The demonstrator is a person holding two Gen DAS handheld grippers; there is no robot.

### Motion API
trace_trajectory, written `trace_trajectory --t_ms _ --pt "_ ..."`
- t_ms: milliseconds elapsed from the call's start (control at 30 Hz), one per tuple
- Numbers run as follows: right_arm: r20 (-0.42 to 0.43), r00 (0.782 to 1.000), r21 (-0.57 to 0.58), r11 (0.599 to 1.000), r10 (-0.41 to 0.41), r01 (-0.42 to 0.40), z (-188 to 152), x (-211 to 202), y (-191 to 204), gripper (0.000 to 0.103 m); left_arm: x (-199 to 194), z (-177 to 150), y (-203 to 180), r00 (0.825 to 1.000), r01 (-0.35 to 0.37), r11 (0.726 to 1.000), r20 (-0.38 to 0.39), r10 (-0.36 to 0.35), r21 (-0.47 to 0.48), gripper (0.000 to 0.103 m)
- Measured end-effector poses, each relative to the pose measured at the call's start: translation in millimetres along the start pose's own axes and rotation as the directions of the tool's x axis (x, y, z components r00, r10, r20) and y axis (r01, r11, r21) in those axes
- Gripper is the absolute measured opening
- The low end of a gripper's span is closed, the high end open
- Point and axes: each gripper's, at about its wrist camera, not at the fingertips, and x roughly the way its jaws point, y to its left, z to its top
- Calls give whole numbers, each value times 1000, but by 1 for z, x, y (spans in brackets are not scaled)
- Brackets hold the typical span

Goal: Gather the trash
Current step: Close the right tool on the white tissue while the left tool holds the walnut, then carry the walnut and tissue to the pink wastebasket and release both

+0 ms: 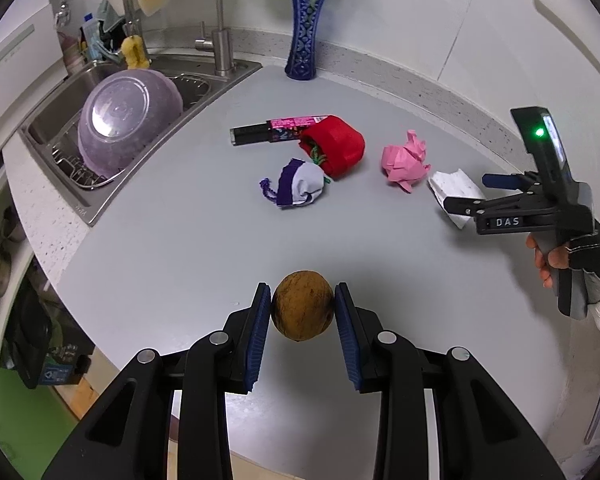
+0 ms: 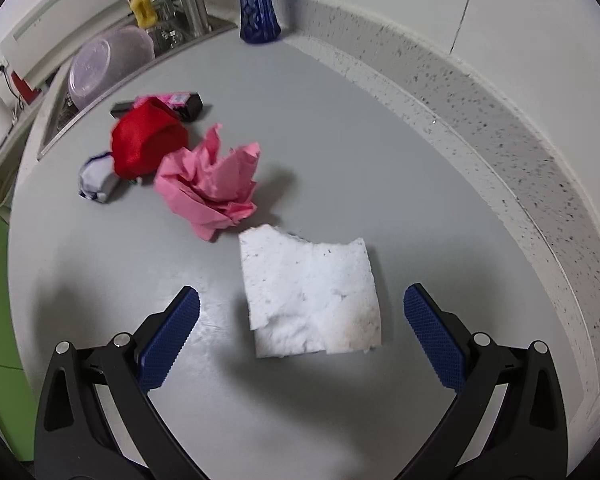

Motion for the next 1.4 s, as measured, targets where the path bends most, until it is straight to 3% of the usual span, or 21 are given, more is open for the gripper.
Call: trace_trajectory --t_ms 33,67,100,200,367,667,800,1000,1200,1400 --pt "-6 1000 -3 1000 -1 1 0 2 0 93 0 -1 1 1000 0 1000 0 0 -5 33" --pt "-12 1000 -6 1000 -3 3 0 4 0 74 -1 -1 3 1000 0 1000 1 0 -11 33" --pt "-23 1000 -11 1000 -11 10 0 6 0 66 -2 -2 4 1000 -1 1000 3 1 -18 33" --pt "-24 1000 -21 1000 -16 15 -1 6 0 61 -5 -3 7 1000 -3 999 8 3 -32 33" --pt "18 1000 -26 999 -22 23 -5 -12 3 40 -16 -9 14 1000 -3 998 26 5 -61 33" --pt "107 994 -86 996 11 -2 -12 -63 42 36 -52 -37 40 997 -25 992 73 34 -127 33" --pt "152 987 -157 987 51 -27 -13 -89 80 37 -72 -60 61 994 -47 983 88 64 -180 33" --pt "208 961 -291 950 181 -116 -13 -130 167 37 -113 -104 104 985 -100 956 106 134 -274 33" --pt "204 917 -445 867 342 -224 -20 -160 281 39 -159 -164 158 971 -158 905 106 215 -395 33" --pt "127 868 -571 751 479 -331 -42 -172 397 40 -192 -229 206 954 -220 837 67 292 -501 33"
